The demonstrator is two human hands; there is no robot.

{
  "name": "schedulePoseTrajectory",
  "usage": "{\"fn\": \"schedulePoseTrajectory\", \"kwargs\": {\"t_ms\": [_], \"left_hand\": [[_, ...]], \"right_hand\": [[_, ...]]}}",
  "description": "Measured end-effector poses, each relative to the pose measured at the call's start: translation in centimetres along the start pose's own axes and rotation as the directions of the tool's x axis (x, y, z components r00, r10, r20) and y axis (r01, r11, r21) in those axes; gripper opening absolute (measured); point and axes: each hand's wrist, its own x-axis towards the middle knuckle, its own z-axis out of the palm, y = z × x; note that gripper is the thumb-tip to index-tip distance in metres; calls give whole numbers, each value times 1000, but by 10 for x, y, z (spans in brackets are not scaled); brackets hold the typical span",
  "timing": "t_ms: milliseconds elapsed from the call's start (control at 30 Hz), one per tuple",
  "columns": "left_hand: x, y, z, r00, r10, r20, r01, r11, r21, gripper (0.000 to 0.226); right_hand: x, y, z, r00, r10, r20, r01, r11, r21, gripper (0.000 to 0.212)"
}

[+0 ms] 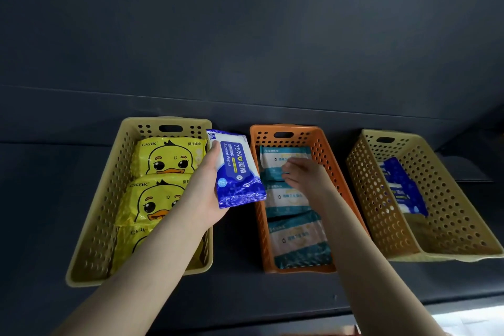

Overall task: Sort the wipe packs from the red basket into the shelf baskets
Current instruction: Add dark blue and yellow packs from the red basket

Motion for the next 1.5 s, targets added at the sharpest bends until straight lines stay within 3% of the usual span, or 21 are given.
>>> {"fn": "schedulePoseTrajectory", "kwargs": {"t_ms": [100,200,300,400,567,633,767,867,967,1100,1200,1300,1400,1500], "left_hand": [[-3,0,2,999,38,25,-39,998,57,43],[-7,3,5,995,90,48,-97,982,162,38],[-12,6,13,981,156,114,-183,940,289,27],[-13,9,25,963,210,172,-260,895,362,20],[-9,3,49,929,221,296,-331,853,404,15],[-8,-1,61,911,178,372,-320,874,366,7],[-2,-18,81,846,34,533,-295,862,412,17],[4,-35,96,819,-15,573,-344,787,513,7],[18,-53,120,804,42,593,-468,660,588,14],[41,-77,158,709,78,701,-683,322,656,39],[56,-94,186,671,-13,742,-742,9,671,63],[71,-112,207,658,-122,743,-746,-237,622,90],[87,-125,216,730,-233,643,-672,-420,610,110],[98,-131,213,770,-290,569,-635,-442,633,122]], "right_hand": [[-5,-2,-4,999,-23,44,23,1000,-19,32],[-35,-22,-6,989,-149,-24,145,983,-113,27],[-73,-43,-4,963,-263,59,265,964,-30,27],[-101,-55,-3,957,-277,88,276,961,23,24],[-133,-54,-16,981,-185,62,168,964,208,29],[-141,-49,-21,988,-152,15,141,947,287,24],[-151,-39,-43,975,2,-223,127,816,563,10],[-159,-31,-78,933,34,-359,213,749,627,24],[-161,-25,-131,850,30,-525,305,786,538,23],[-149,-20,-205,785,-20,-619,307,880,361,8],[-129,-15,-244,810,-66,-582,129,989,67,8],[-100,-3,-266,886,-45,-462,-54,978,-200,5],[-74,11,-272,913,11,-408,-67,990,-123,9],[-47,17,-269,901,7,-433,9,999,36,12]]}}
